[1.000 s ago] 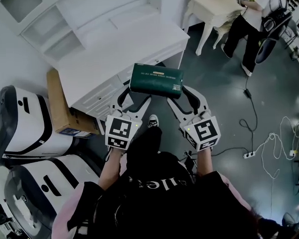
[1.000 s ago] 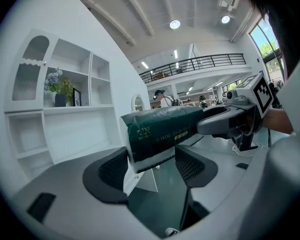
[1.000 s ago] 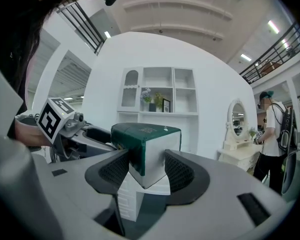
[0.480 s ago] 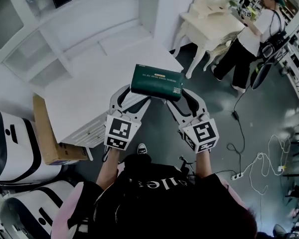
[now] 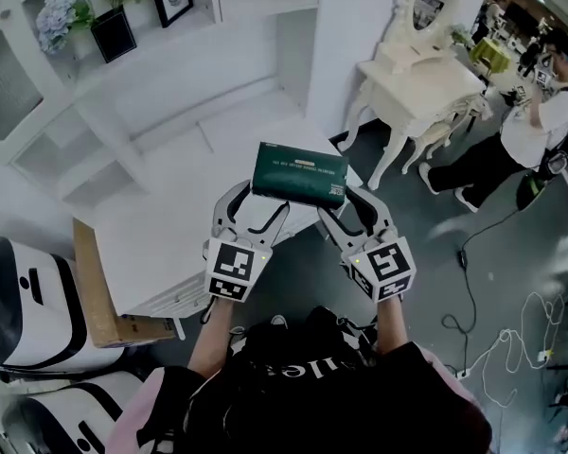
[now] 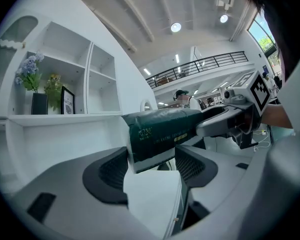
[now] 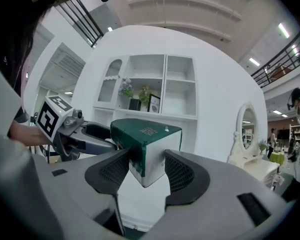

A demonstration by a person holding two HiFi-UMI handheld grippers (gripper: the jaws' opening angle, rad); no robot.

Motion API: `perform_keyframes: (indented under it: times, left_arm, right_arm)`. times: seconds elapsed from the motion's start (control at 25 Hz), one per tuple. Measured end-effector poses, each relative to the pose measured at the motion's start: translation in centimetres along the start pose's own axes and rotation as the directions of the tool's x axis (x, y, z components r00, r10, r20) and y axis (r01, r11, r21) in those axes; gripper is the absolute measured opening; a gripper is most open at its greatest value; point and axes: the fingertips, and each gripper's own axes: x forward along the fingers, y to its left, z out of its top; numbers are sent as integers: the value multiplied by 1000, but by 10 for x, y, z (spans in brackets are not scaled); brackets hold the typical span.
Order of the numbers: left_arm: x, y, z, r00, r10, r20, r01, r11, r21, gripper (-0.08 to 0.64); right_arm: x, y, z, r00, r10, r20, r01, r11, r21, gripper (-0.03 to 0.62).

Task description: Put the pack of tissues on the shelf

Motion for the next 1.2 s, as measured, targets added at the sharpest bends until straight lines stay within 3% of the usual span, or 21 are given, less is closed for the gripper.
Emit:
perform_keyframes:
  times: [0.24,0.4,0.68,1.04,1.2]
  left_arm:
    - [54,32,7,995,100,-24,-100,995,21,291]
    - [95,62,10,981,192,-37,-192,981,6,291]
    - [159,93,29,957,287,-43,-287,958,9,291]
    - [195,123,48,925,373,-64,-373,928,21,291]
    - [206,145,63,913,402,-69,-398,915,63,291]
  right_arm:
    - [53,-54,1,994,105,22,-104,994,-14,247]
    - [97,-93,11,982,185,39,-183,982,-46,247]
    - [147,-159,31,955,289,70,-281,954,-105,247]
    - [185,-198,58,913,386,136,-365,918,-154,248]
    - [205,-210,79,898,409,164,-380,907,-182,247]
